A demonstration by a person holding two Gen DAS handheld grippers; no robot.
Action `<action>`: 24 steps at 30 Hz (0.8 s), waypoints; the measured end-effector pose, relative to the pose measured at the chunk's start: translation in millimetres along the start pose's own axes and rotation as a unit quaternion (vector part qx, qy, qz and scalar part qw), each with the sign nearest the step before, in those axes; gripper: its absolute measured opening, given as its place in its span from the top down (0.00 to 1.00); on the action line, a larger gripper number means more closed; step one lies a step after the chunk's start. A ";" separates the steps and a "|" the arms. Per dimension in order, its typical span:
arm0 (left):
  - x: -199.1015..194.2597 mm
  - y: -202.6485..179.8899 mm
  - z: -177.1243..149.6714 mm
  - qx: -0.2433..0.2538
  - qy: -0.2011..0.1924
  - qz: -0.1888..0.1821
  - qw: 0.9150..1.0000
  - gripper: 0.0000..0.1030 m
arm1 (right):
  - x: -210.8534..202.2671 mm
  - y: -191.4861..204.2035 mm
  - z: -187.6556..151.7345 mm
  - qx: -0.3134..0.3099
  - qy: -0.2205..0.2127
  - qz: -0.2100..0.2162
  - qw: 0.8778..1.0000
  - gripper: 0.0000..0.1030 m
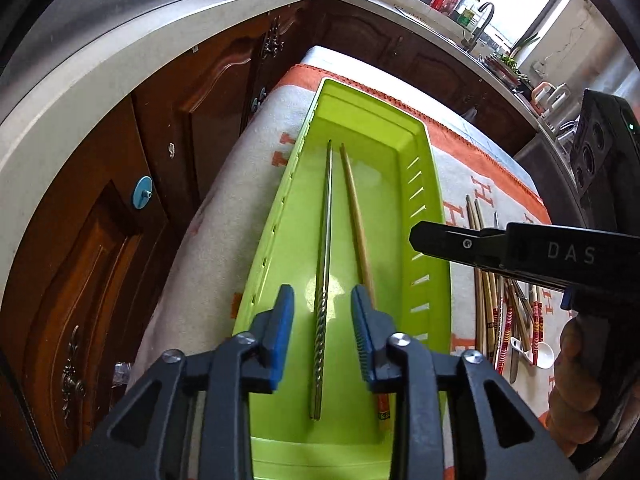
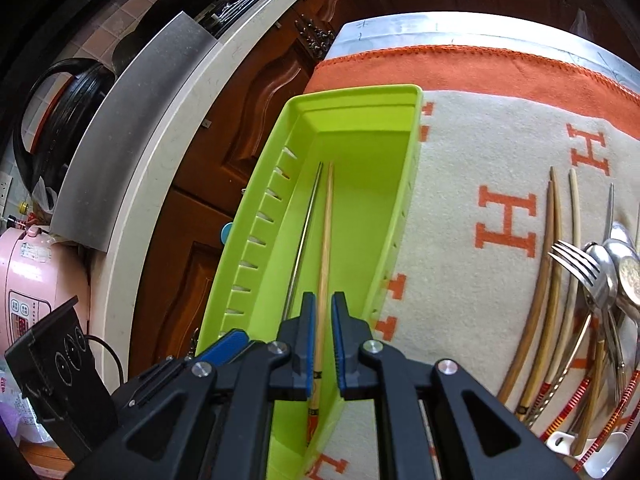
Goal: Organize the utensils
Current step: 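Lower both chopsticks into the green tray and open both tools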
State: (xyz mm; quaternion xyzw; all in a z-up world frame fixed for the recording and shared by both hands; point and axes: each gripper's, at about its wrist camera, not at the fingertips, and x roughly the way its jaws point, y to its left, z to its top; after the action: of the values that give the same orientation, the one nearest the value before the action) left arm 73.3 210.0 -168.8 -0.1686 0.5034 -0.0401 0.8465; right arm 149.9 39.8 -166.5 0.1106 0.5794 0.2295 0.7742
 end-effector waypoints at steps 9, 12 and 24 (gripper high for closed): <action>-15.9 -20.6 -6.7 0.030 -0.004 0.027 0.999 0.47 | -15.2 -5.0 -8.3 -0.002 -0.017 0.005 1.000 0.91; -23.5 -27.6 -7.8 0.035 -0.011 0.028 0.999 0.45 | -25.1 -6.6 -12.9 -0.009 -0.027 0.002 1.000 0.91; -25.7 -67.8 -26.5 0.071 0.006 0.025 0.997 0.43 | -84.3 -33.2 -40.7 -0.026 -0.081 -0.024 0.996 0.91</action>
State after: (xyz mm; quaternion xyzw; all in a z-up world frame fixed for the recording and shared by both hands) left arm 44.6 145.8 -136.8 -0.0953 0.5081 -0.0555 0.8542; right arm 100.1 -33.7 -122.0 0.0949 0.5115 0.2163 0.8262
